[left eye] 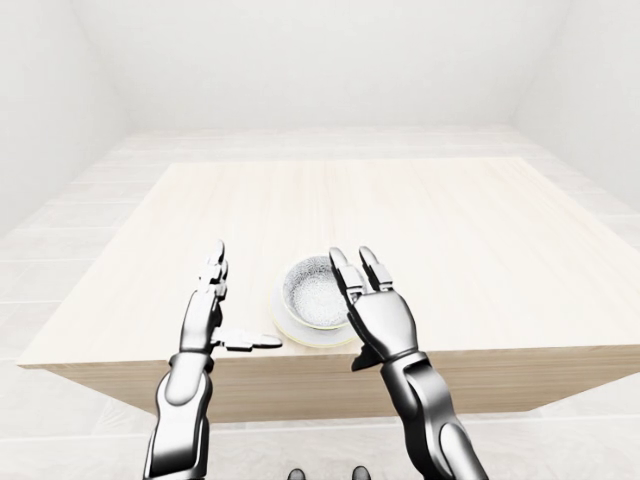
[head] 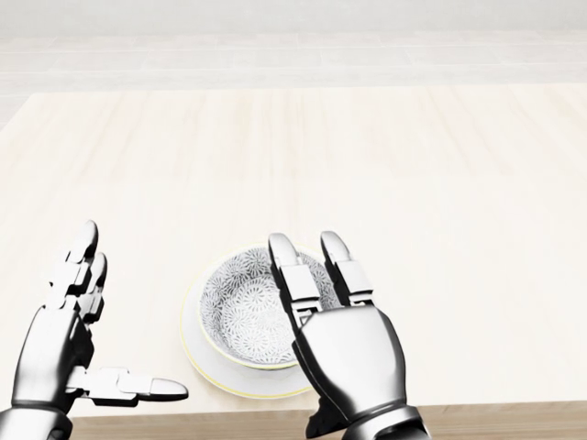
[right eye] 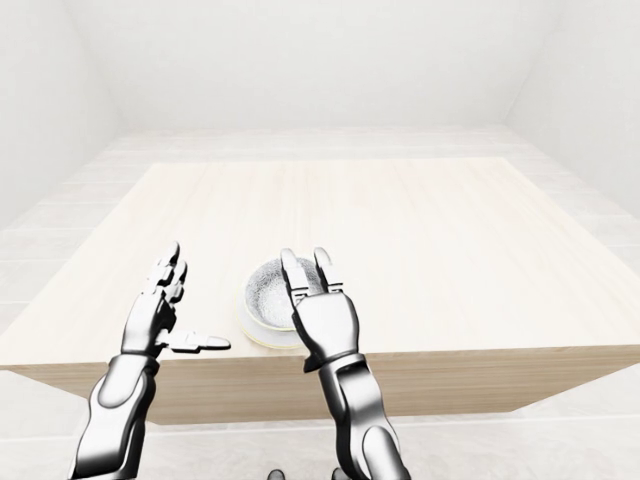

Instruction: Put the bowl on the plate.

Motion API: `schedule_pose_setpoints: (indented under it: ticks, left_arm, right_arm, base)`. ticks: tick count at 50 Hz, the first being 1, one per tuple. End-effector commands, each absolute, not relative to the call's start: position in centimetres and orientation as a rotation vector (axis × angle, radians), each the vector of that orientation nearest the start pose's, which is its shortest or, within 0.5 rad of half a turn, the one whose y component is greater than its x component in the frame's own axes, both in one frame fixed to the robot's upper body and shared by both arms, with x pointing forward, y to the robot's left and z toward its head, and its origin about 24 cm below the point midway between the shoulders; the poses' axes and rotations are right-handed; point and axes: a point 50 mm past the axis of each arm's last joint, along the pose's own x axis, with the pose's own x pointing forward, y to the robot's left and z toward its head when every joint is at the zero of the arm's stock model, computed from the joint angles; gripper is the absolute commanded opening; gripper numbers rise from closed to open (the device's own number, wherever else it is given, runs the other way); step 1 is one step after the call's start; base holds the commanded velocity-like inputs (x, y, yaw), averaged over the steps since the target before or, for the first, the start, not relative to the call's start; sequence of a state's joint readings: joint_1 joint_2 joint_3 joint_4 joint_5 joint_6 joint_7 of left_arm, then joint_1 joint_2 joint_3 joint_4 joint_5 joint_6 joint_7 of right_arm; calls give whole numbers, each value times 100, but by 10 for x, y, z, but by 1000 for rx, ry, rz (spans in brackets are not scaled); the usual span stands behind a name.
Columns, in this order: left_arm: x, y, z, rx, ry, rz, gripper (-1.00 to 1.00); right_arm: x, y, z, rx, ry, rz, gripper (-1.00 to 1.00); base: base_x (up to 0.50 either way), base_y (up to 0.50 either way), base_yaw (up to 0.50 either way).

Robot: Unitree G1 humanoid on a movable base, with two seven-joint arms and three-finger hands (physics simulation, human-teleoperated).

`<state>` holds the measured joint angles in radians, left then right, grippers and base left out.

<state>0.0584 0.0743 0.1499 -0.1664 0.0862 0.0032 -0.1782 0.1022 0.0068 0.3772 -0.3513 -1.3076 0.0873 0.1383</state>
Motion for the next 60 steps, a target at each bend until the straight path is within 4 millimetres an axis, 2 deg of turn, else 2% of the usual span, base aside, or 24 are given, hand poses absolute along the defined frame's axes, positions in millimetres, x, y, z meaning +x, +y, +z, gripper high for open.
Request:
schedule_pose_setpoints:
  ticks: [1, 10, 14, 46, 60]
  left_arm:
    - [235, 189, 72, 174, -85, -50, 100]
    - [235, 189, 72, 175, -84, -52, 100]
    - [232, 186, 72, 146, -58, -114, 100]
    - [228, 186, 73, 141, -63, -121, 100]
    - [228, 187, 73, 144, -69, -108, 100]
  right_arm:
    - [219, -72, 92, -1228, -269, 191, 100]
    - [218, -72, 92, -1227, -270, 189, 100]
    - [219, -72, 92, -1229, -269, 189, 100]
    - [218, -72, 92, -1223, -265, 194, 100]
    - [217, -78, 103, -1194, -284, 165, 100]
  base:
    - [0, 0, 0]
    - [0, 0, 0]
    - [0, 0, 0]
    - [0, 0, 0]
    - [0, 0, 0]
